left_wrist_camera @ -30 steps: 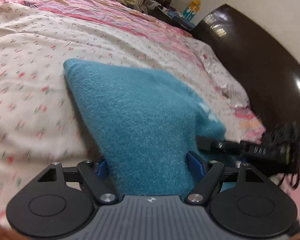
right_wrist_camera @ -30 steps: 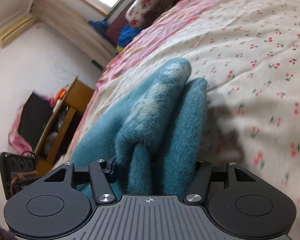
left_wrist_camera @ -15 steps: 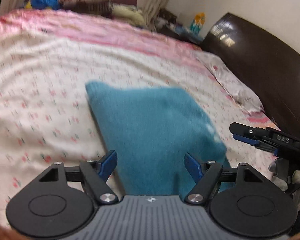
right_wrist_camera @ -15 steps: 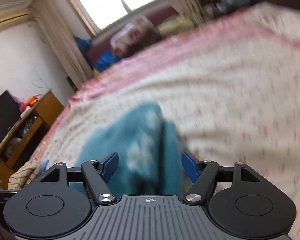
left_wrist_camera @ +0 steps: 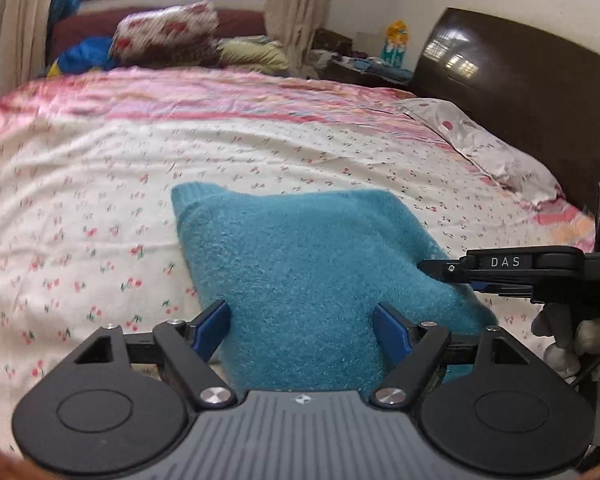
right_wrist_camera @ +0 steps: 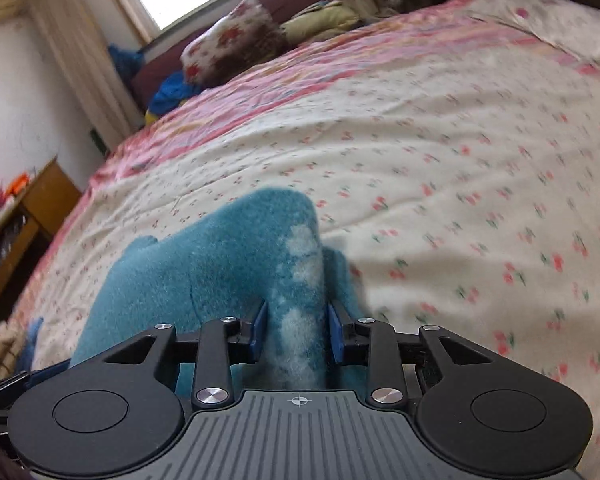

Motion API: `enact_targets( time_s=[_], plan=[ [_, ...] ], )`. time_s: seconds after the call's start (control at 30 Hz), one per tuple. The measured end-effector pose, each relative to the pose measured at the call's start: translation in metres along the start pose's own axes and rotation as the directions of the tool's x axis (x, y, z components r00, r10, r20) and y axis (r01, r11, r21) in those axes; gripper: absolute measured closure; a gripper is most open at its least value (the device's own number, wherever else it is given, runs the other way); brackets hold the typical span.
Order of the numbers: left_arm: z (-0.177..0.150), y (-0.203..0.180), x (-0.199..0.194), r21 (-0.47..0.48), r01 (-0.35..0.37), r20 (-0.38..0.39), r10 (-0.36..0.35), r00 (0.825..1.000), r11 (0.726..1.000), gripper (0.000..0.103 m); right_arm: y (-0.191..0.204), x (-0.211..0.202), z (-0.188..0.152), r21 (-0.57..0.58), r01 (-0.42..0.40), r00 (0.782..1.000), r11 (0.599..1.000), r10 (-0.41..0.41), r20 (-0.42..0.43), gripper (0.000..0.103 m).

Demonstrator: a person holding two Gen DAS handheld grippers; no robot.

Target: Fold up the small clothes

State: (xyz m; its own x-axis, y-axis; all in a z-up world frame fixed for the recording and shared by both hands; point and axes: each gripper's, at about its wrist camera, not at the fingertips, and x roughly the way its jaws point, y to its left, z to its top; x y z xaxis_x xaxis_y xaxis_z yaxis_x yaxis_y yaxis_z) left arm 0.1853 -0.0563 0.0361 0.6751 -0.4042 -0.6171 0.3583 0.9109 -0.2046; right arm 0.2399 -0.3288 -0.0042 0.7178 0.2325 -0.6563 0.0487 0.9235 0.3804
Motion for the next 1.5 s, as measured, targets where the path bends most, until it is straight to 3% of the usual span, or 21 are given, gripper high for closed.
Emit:
enact_targets(
  time_s=[0.27, 0.37, 0.6, 0.83, 0.97, 1.17, 1.4, 1.5],
  plan=[
    [0.001, -0.007, -0.007, 0.027, 0.004, 0.009, -0.005, 1.0, 1.0, 0.021, 0.011, -0.015, -0.004, -0.045, 0.097, 0.995, 0.994, -0.096, 0.025, 0.074],
    [0.005, -0.005, -0.012, -0.013, -0.001, 0.037, 0.001, 0.999, 1.0, 0.021, 0.005, -0.017, -0.005, -0.028, 0.127, 0.992, 0.992, -0.126, 0.023, 0.073],
    [0.004, -0.006, -0.007, 0.001, -0.07, -0.038, 0.07, 0.997, 0.998, 0.019, 0.006, -0.018, -0.001, -0.031, 0.184, 0.983, 0.982, -0.183, 0.012, 0.069],
    [-0.009, -0.007, -0.021, 0.0, -0.063, -0.044, 0.063, 0.997, 0.998, 0.02, 0.041, -0.049, -0.003, -0.138, 0.274, 0.957, 0.952, -0.257, 0.132, 0.068],
    [-0.021, -0.009, -0.02, -0.016, -0.043, -0.075, 0.042, 0.996, 0.999, 0.02, 0.048, -0.069, -0.018, -0.194, 0.258, 0.958, 0.947, -0.225, 0.176, 0.068],
    [-0.032, -0.019, -0.023, -0.002, -0.058, -0.111, 0.057, 0.992, 0.998, 0.02, 0.04, -0.048, -0.034, -0.235, 0.247, 0.969, 0.94, -0.233, 0.082, 0.067],
    [-0.038, -0.021, -0.036, -0.013, -0.083, -0.117, 0.081, 0.99, 0.996, 0.02, 0.053, -0.084, -0.042, -0.223, 0.26, 0.961, 0.939, -0.228, 0.159, 0.067],
    [-0.044, -0.022, -0.036, -0.012, -0.092, -0.125, 0.09, 0.988, 0.996, 0.019, 0.052, -0.092, -0.058, -0.226, 0.239, 0.968, 0.944, -0.212, 0.137, 0.065]
  ],
)
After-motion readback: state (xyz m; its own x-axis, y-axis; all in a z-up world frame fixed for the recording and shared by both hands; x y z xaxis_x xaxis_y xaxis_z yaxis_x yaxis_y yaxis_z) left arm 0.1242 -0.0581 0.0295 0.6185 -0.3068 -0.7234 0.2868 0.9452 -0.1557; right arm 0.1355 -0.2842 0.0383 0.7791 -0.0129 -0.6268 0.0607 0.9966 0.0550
